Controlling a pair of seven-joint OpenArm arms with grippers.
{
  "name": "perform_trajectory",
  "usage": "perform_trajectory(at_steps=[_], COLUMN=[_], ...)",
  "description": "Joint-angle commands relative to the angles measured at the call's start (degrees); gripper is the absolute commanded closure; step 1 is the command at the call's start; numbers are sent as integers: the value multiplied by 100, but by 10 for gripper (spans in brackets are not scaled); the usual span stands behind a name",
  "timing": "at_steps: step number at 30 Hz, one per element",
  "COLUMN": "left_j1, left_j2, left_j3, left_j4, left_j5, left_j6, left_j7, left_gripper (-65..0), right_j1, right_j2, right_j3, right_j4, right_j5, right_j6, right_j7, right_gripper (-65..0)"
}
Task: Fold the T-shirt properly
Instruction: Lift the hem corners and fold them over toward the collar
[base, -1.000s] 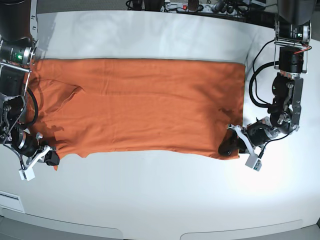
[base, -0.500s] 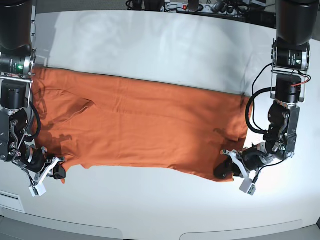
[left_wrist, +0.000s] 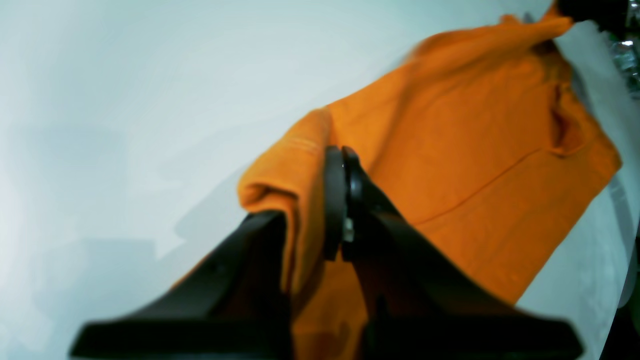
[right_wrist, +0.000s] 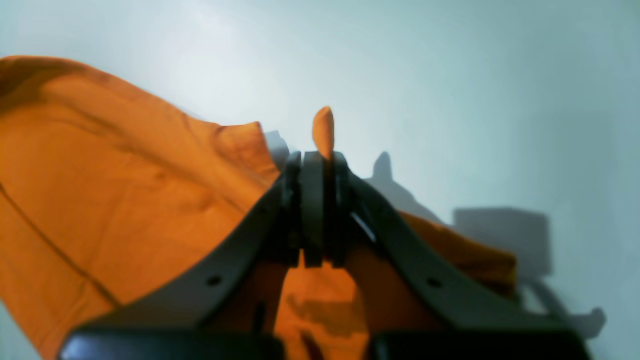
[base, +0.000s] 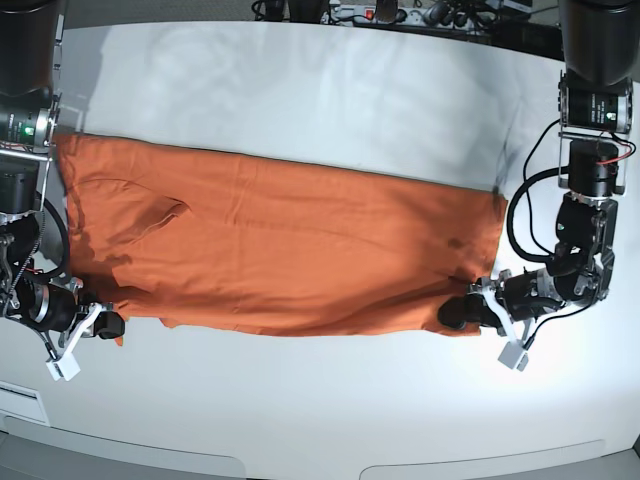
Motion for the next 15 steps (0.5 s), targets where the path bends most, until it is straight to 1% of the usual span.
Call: perform_trajectory(at_steps=[1,3,5,11,12,15], left_j1=[-195,-186,-179,-179,-179,-184], left_j2=[-129,-188,-223,-238,-240,-260], left_j3=[-42,-39,-39,-39,-39,-39], left_j4=[85,85,85,85,85,87], left_j5=[-116,-114,-116,-151,-280,-960], left_j6=[-54,-54,-54,-54,-54,-54], left_j7=[-103,-74,-35,101,236,905], left_gripper=[0,0,0,0,0,0], right_j1=[205,188,144,-289,-396,-691], right_j2=[168,251,306,529,564,682], right_j3=[33,33,26,26,26,26], right_j4=[109,109,151,560,682,1132], right_j5=[229,448,459,557,643,914], right_j6=[32,32,32,32,32,32], right_j7=[9,-282,-448,-448,-483,-745], right_gripper=[0,0,0,0,0,0])
